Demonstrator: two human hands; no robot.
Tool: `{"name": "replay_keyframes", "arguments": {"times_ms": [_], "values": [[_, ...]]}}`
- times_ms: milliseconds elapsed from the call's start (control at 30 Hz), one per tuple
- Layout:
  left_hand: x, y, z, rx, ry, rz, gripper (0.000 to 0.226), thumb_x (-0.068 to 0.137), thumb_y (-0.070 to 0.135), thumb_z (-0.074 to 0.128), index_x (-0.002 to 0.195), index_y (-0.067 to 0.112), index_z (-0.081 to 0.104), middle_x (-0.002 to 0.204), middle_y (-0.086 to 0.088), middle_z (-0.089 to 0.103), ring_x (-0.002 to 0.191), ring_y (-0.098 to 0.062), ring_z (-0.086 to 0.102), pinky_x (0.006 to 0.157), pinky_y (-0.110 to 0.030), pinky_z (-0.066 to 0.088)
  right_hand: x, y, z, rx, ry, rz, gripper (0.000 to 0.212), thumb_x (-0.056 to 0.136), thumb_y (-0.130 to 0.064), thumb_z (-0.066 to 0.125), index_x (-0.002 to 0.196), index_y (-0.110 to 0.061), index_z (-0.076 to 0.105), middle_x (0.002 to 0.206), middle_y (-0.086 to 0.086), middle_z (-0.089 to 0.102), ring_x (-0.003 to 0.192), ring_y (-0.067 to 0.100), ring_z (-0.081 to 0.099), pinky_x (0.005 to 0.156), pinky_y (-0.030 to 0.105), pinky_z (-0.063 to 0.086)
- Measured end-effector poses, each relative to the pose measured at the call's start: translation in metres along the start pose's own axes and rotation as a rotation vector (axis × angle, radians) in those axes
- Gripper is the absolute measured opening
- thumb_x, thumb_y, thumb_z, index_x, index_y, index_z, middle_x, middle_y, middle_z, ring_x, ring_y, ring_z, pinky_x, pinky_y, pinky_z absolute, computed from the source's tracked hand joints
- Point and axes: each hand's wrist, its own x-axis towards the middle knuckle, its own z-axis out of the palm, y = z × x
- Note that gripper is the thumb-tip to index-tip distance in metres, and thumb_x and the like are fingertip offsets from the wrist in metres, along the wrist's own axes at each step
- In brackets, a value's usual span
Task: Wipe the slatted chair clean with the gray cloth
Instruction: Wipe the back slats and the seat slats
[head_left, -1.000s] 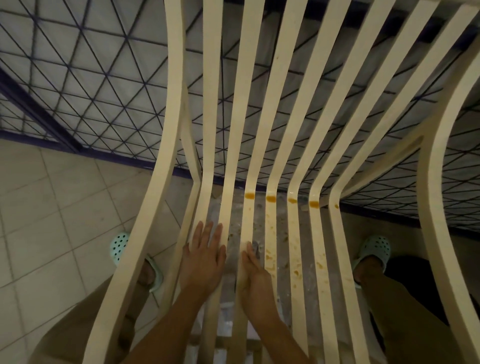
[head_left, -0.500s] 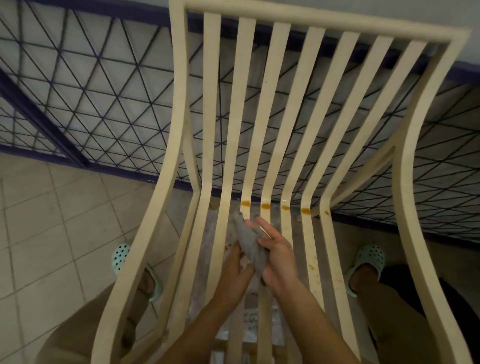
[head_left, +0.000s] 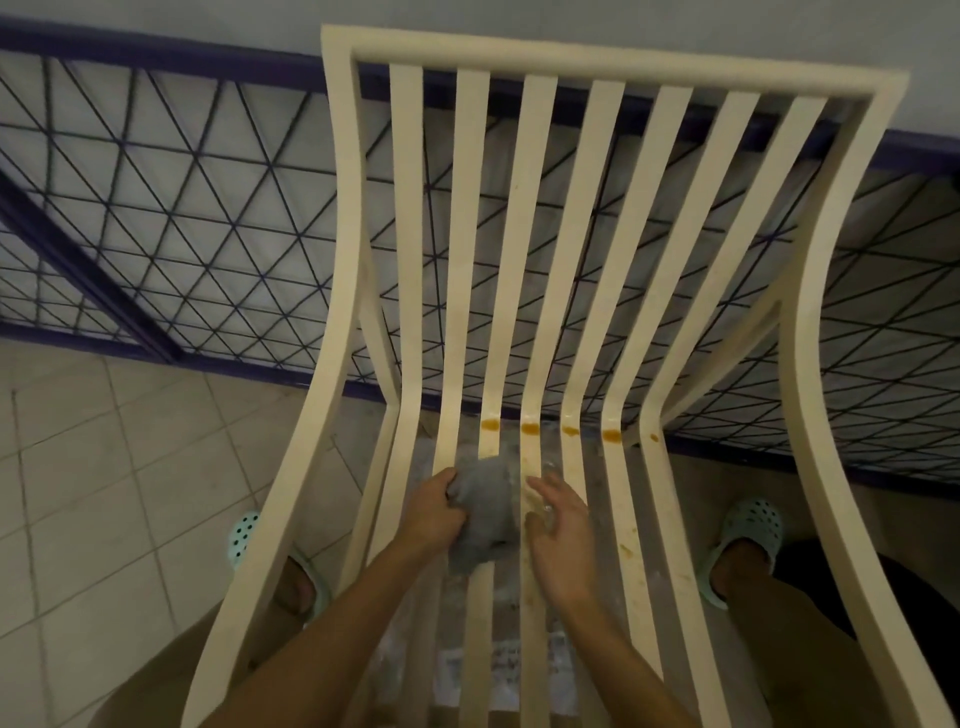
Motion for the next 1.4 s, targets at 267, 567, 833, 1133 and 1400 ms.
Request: {"name": "replay_keyframes", "arguments": {"times_ms": [267,567,833,1133,1400], "values": [[0.022,-0.03,-0.004,0.191,0.167,0.244,0.025,0.089,0.022,0.064,0.112,0.014,0.063,0.106,-0.003,0.065,0.096,-0.017,0.062,0.084,-0.022,0.046,0.018,0.033,0.093,-0.53,-0.262,-0.114,0.068,0.096,-0.019,0.053,0.152,-0.005,0.018,0.16,0.022,0.004,0.145,0.032,0.024,0.095,0.035,0.048],[0.018,-0.077,0.008,0.801,0.238,0.152,0.072,0.093,0.055,0.002,0.155,0.021,0.015,0.162,0.0,0.013,0.148,-0.016,-0.009,0.114,-0.046,0.021,0.068,0.022,0.098,-0.667,-0.274,-0.12,0.084,0.098,-0.018,0.047,0.149,-0.003,-0.019,0.15,0.02,-0.036,0.147,0.036,-0.01,0.114,0.037,0.032],[0.015,-0.072,0.009,0.782,0.23,0.097,0.07,0.093,0.056,0.003,0.155,0.025,0.012,0.163,-0.001,0.005,0.147,-0.012,-0.02,0.114,-0.045,0.026,0.126,0.003,0.103,-0.729,-0.287,-0.057,0.094,0.093,-0.016,0.054,0.148,-0.001,-0.021,0.153,0.024,-0.029,0.146,0.04,-0.013,0.115,0.042,0.03],[0.012,-0.068,0.008,0.745,0.241,0.119,0.064,0.096,0.053,0.013,0.155,0.028,0.009,0.163,0.0,0.006,0.147,-0.012,-0.019,0.114,-0.046,0.025,0.08,0.016,0.098,-0.714,-0.294,-0.069,0.085,0.097,-0.018,0.05,0.151,-0.004,-0.015,0.156,0.023,-0.022,0.147,0.038,0.008,0.114,0.041,0.033],[0.012,-0.067,0.009,0.756,0.282,0.139,0.065,0.093,0.056,0.003,0.152,0.032,0.016,0.161,0.0,0.017,0.149,-0.014,-0.009,0.111,-0.047,0.03,-0.002,0.051,0.102,-0.745,-0.315,-0.106,0.07,0.09,-0.02,0.048,0.152,-0.003,0.019,0.157,0.025,0.004,0.133,0.042,0.043,0.087,0.043,0.055]]}}
